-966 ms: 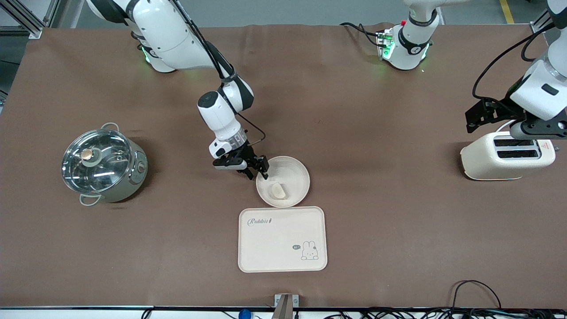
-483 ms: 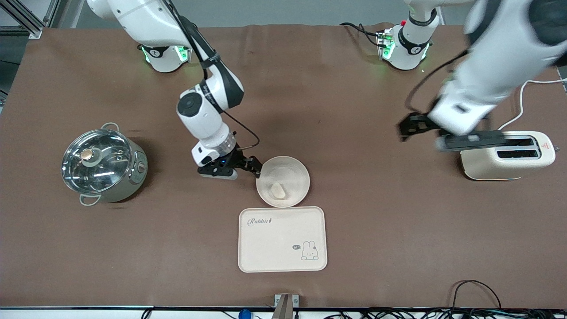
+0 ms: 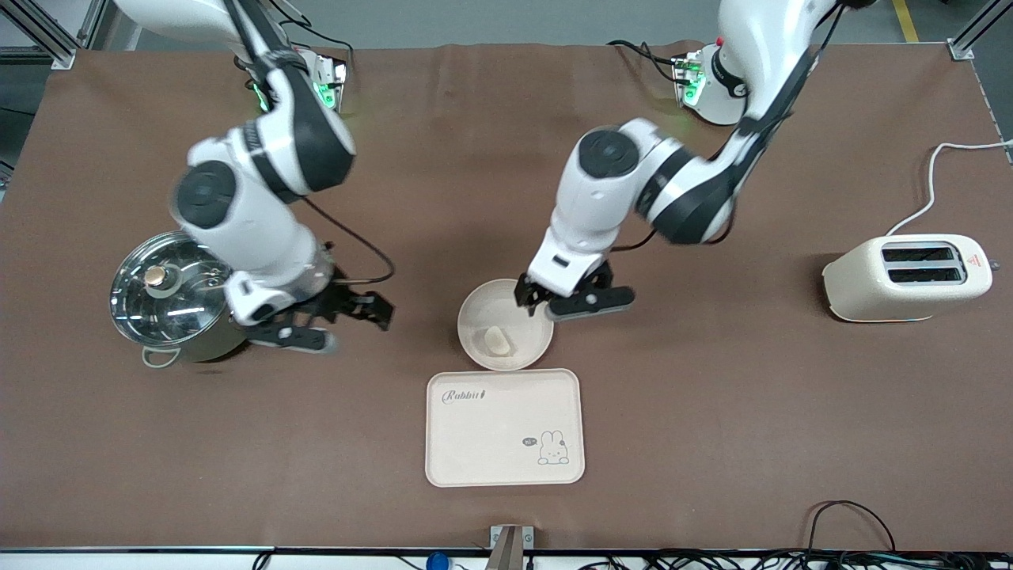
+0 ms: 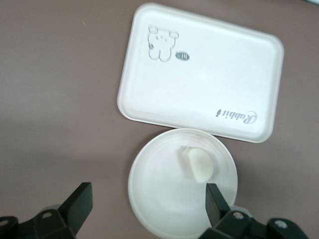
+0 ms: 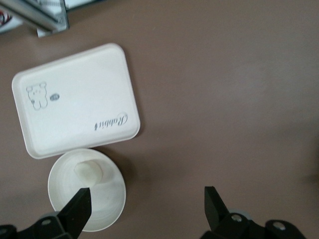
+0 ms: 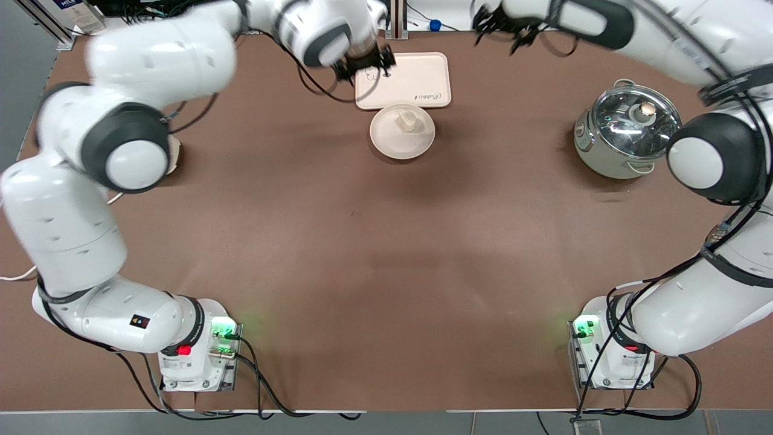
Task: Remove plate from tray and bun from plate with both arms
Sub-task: 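Release the plate with the right gripper while the left gripper reaches the bun, then grasp the bun with the left gripper while the right gripper returns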
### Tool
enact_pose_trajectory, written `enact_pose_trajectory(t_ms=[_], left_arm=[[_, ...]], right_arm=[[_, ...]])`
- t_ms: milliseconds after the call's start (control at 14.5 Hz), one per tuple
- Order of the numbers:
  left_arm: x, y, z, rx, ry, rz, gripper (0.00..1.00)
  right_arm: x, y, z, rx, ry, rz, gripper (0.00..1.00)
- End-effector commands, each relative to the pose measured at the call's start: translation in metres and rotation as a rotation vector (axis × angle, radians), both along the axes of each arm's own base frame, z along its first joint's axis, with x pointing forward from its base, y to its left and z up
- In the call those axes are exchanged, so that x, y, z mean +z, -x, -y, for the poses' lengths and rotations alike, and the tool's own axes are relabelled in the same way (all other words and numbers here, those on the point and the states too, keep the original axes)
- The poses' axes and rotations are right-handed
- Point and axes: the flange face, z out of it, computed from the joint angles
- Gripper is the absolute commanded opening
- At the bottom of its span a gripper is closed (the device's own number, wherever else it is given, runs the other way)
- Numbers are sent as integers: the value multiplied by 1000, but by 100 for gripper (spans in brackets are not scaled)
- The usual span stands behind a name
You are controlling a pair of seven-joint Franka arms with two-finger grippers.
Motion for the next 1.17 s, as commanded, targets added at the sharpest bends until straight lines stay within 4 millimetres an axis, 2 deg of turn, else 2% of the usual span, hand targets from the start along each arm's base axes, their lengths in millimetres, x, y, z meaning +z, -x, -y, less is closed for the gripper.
enact_pose_trajectory(t_ms=[0, 138, 207, 414, 483, 621, 828, 966, 1034, 1103], left_arm=[[-49, -6, 25, 44, 29, 51, 100], [-89, -2, 39, 36, 66, 111, 100], [-101, 4, 49, 13, 57, 133, 100], [-133, 22, 69, -78, -29, 193, 100], [-137, 27, 75, -97, -29, 210, 100], [-144, 26, 76, -107, -11, 224, 100], [-150, 24, 77, -90, 23, 229, 99], [-149, 22, 80, -49, 56, 232, 95], [-150, 23, 82, -51, 56, 230, 91], [-155, 24, 81, -52, 52, 226, 85]], right_arm=[[47, -2, 59, -26, -3, 25, 100], [74, 1, 99, -57, 11, 25, 100], [93, 10, 113, -50, 16, 21, 100], [129, 39, 161, -36, 92, -30, 100], [140, 45, 176, -21, 117, -30, 100], [153, 55, 212, 15, 132, -36, 100], [166, 71, 265, 80, 144, -51, 100], [168, 76, 296, 141, 148, -59, 100], [168, 76, 304, 147, 143, -57, 100], [167, 76, 302, 160, 142, -62, 100]])
